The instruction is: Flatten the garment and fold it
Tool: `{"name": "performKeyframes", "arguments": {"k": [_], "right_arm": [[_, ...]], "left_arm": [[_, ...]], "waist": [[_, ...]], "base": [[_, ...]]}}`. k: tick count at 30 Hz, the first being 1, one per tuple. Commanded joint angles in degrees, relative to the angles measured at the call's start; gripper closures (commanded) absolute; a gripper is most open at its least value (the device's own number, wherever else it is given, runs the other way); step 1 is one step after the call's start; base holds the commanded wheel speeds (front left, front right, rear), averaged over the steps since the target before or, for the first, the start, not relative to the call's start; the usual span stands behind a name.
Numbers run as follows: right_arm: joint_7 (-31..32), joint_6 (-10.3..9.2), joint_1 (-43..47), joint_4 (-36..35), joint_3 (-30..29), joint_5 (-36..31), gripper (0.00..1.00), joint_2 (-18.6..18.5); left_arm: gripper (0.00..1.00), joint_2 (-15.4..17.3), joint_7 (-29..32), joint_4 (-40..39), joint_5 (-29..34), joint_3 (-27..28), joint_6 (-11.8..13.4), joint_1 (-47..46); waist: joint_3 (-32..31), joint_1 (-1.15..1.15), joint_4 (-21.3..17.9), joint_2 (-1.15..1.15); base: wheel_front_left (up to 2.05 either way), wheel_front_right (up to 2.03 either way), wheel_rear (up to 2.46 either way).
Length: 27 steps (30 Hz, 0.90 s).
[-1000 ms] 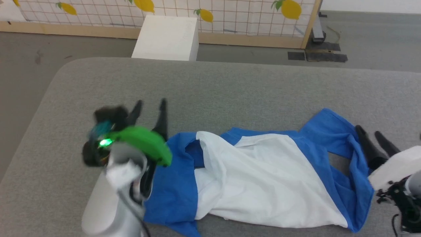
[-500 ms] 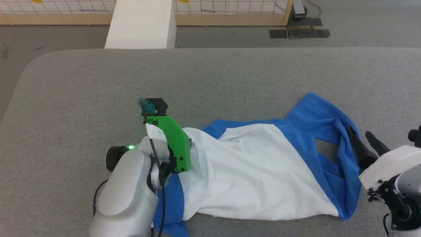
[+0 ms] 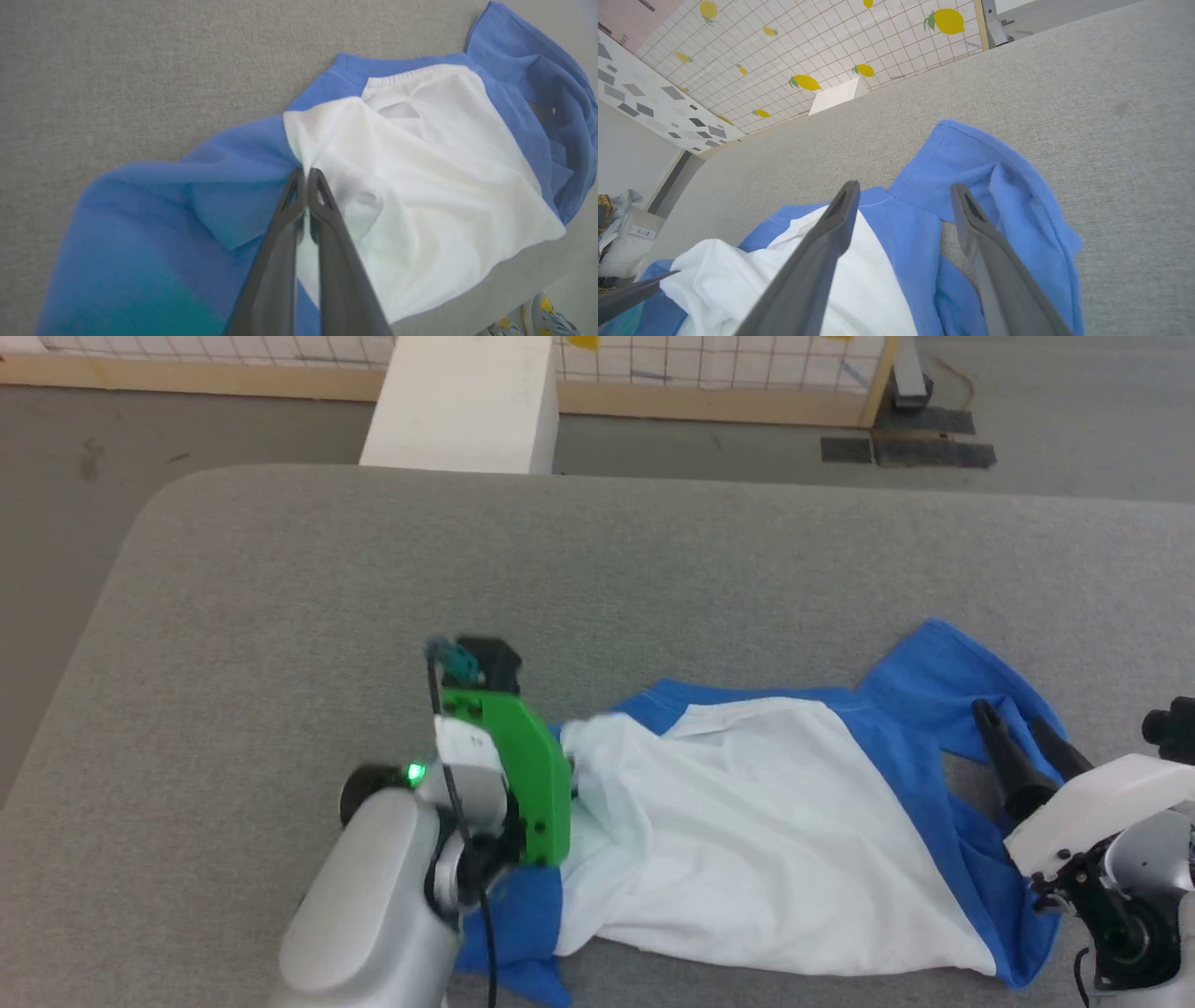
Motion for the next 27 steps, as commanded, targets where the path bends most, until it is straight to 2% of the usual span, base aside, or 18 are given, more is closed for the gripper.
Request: {"name": "performKeyframes", "arguments": {"k": [1,3,6,9,12,13,14,20,24,27], "right_arm": [[-0.6,-0.08,0.3,0.4,0.2,-0.2,0.00,0.1],[-0.8,-0.08,0.7,1.0,0.6,0.0,0.00,0.1],[-1.3,-0.08,1.2,1.8,1.1,0.2,0.00,0.1],[-1.7,-0.08,1.4,2.4,1.4,0.4,0.00,0.1],[-2.0,-0.08,1.5,2.8,1.6,0.5,0.00,0.1],[-2.1,-0.08,1.5,3.0,1.7,0.5,0.00,0.1],[-2.1,-0.08,1.5,3.1,1.8,0.5,0.00,0.1],[-2.6,-0.08,1.6,3.4,1.5,-1.1,0.00,0.1],[-2.4,-0.08,1.8,2.9,1.3,-3.3,0.00,0.1],[-2.0,-0.08,1.9,2.6,1.4,-4.1,0.00,0.1]], "left_arm": [[1.00,1.8,2.0,-1.6,-0.6,-0.4,-0.4,3.0],[1.00,4.5,4.8,-4.8,0.3,-1.5,-0.2,6.3],[1.00,6.2,8.8,-9.1,-0.7,-2.1,0.9,12.6],[1.00,6.5,11.1,-11.7,-2.5,-2.0,2.4,18.1],[0.98,5.5,10.6,-12.9,-3.9,-1.5,3.4,20.5],[0.14,4.8,10.3,-13.3,-5.1,-1.0,3.4,21.1],[0.00,4.5,9.9,-13.8,-5.7,-0.5,3.6,21.4],[0.00,2.5,5.1,-22.5,-11.4,6.1,4.3,20.5],[0.00,4.9,2.4,-24.8,-8.0,8.2,4.3,16.0],[0.00,7.1,1.6,-22.5,-2.3,5.6,3.3,10.9]], "waist": [[-1.4,0.00,1.4,0.00],[-1.9,0.00,1.9,0.00],[-2.3,0.00,2.2,0.00],[-2.3,0.00,2.4,0.00],[-2.3,0.00,2.5,0.00],[-2.3,0.00,2.4,0.00],[-2.3,0.00,2.2,0.00],[-2.7,0.00,1.3,0.00],[-2.5,0.00,0.9,0.00],[-1.8,0.00,0.5,0.00]], "base": [[0.00,0.00,0.00],[0.00,0.00,0.00],[0.00,0.00,0.00],[0.00,0.00,0.00],[0.00,0.00,0.00],[0.00,0.00,0.00],[0.00,0.00,0.00],[0.00,0.00,0.00],[0.00,0.00,0.00],[0.00,0.00,0.00]]}}
